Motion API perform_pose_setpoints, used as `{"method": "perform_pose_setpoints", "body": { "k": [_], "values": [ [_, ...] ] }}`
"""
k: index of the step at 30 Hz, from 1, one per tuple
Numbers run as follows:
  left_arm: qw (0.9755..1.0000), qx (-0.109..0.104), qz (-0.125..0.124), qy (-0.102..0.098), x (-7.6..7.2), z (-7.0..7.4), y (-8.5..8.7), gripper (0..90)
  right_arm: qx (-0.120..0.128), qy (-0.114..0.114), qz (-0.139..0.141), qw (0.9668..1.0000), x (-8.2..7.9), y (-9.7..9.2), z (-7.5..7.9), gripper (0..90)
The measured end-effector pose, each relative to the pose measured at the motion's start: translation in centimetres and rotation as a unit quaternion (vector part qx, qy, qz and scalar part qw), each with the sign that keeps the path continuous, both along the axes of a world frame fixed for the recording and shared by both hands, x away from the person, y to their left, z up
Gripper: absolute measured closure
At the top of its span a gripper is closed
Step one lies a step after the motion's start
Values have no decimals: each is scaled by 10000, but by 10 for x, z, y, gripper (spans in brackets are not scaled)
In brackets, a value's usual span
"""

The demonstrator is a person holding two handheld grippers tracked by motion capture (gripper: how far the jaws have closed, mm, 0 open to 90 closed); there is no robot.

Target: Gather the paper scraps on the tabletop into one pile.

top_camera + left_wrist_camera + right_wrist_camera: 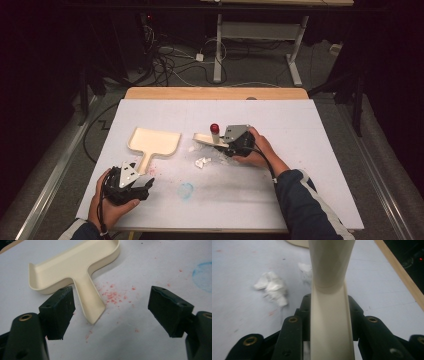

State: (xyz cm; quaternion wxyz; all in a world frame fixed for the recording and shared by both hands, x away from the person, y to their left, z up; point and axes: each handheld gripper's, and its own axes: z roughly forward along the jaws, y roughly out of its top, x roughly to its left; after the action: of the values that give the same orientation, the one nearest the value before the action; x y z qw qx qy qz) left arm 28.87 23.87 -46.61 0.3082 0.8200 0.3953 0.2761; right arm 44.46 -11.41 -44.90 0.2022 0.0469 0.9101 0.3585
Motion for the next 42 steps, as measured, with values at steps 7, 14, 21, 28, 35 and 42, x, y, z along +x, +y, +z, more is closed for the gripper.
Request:
{"method": "perform_pose_setpoints", "body": {
  "k": [7, 14, 21, 28, 35, 42],
  "values": [
    [10000, 31, -21, -1, -1, 0, -3, 208, 46, 50, 217, 9997, -18, -27, 5, 671],
    [10000, 65, -45, -44, -3, 1, -4, 208, 620, -13, -307, 9976, -17, -56, 12, 675],
    [9999, 90, -45, -60, -2, 1, -3, 208, 1010, -331, -750, 9915, -17, -65, 23, 674],
    [9999, 103, -46, -70, -3, 2, -3, 208, 1495, -208, -974, 9837, -23, -61, 40, 674],
    [9999, 59, 21, -116, -4, 4, 2, 208, 2043, 490, -1424, 9672, -34, -47, 54, 674],
    [9999, 51, 35, -122, -4, 4, 3, 208, 2156, 1338, -1536, 9550, -63, -1, 44, 674]
  ]
}}
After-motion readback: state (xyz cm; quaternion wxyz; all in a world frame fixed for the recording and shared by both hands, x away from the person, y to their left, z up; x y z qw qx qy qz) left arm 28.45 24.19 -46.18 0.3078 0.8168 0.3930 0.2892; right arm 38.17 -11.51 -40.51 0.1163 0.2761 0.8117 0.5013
